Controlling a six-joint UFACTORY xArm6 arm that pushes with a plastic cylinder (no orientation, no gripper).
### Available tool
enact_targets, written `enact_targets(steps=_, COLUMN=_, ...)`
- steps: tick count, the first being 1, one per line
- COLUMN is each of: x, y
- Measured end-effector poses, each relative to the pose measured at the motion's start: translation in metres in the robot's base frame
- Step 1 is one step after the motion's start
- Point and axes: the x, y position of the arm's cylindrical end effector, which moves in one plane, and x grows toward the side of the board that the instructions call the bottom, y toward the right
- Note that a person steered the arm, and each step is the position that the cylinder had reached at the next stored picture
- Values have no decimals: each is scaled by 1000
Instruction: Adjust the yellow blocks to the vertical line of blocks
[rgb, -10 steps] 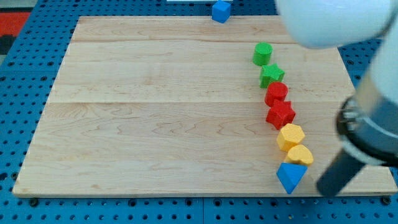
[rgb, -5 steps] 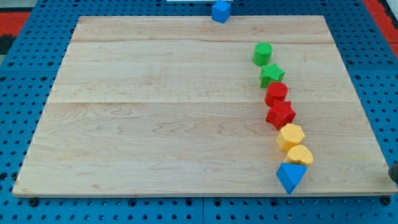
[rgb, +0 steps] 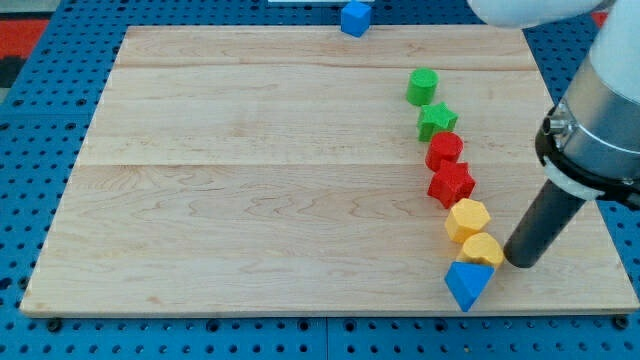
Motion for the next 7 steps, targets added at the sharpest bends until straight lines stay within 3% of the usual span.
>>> enact_targets(steps=7, x=-15, y=-18)
